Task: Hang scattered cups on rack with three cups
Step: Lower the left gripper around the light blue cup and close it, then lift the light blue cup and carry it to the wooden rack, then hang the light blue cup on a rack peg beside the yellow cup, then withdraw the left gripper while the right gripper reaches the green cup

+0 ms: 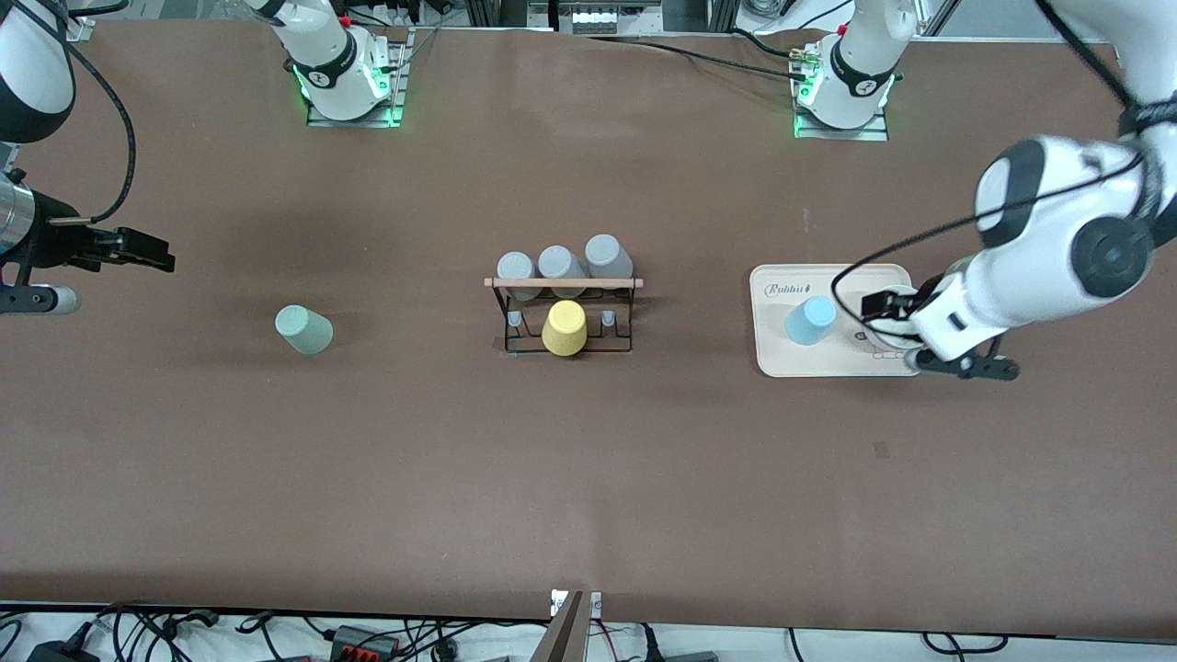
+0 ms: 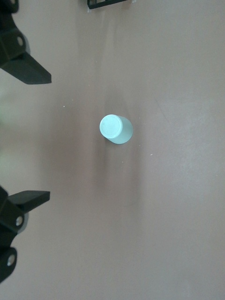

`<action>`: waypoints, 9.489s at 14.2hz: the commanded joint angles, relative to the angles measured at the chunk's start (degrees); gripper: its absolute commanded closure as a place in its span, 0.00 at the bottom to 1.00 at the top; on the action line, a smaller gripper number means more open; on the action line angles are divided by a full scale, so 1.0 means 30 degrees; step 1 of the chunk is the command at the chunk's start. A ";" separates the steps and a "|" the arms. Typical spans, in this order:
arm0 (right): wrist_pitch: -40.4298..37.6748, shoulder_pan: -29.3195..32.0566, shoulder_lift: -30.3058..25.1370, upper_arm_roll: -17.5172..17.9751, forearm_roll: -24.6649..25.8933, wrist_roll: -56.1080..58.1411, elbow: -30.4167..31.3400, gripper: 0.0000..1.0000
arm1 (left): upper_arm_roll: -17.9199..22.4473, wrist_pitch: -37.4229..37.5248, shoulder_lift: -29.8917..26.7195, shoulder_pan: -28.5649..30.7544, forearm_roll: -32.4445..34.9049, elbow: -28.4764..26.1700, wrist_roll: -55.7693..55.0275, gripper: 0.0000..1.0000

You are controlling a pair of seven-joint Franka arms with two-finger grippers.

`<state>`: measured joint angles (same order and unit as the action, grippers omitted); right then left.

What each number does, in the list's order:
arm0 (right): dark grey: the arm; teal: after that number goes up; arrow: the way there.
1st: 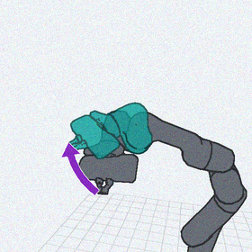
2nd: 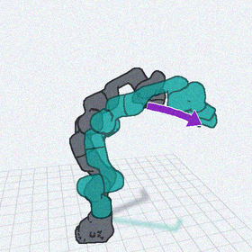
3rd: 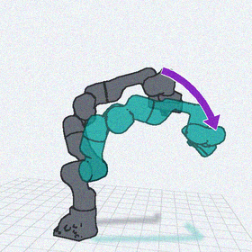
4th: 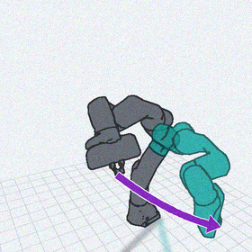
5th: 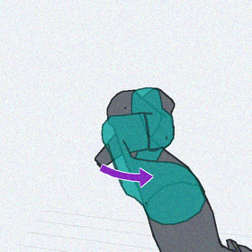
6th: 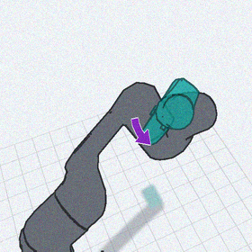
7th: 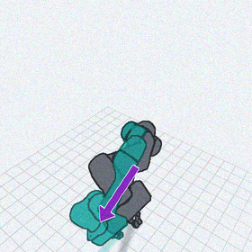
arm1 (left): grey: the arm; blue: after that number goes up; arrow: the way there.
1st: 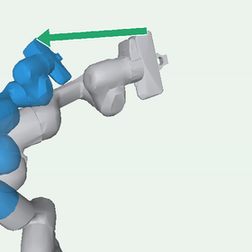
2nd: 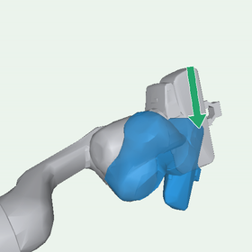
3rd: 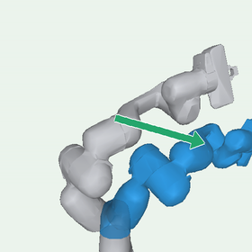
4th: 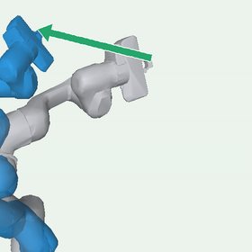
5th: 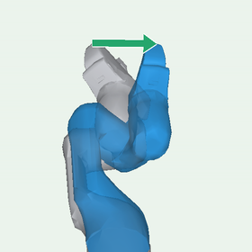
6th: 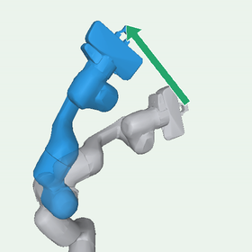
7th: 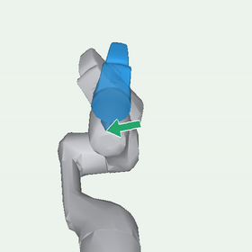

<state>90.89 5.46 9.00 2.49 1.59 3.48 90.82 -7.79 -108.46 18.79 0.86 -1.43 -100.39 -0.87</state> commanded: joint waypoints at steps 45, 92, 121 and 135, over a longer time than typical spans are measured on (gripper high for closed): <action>-0.0737 -0.0442 -0.0598 0.0047 -0.0062 0.0010 0.1719 0.00 | -0.0420 -0.6858 0.1119 -0.1195 -0.0020 -0.5566 -0.4836 0.64; -0.0297 -0.0295 -0.1067 0.0018 -0.0033 0.0040 0.2745 0.00 | -0.0478 0.1758 0.6831 -1.1155 -0.0137 1.1079 -1.6174 0.64; 0.6494 -0.0354 -0.1741 -0.0099 -0.0267 0.0274 0.7019 0.00 | -0.0566 0.0557 0.8794 -1.1244 -0.0166 1.1196 -1.5998 0.16; 0.1988 -0.0354 -0.2677 -0.0099 -0.0267 0.0245 0.4649 0.00 | -0.0361 0.3749 0.4287 -1.0018 0.0096 1.1343 -1.5475 0.00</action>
<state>98.22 4.31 1.50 2.24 1.58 3.63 105.67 -9.22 -99.21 35.35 -31.36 -1.39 -65.48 -49.01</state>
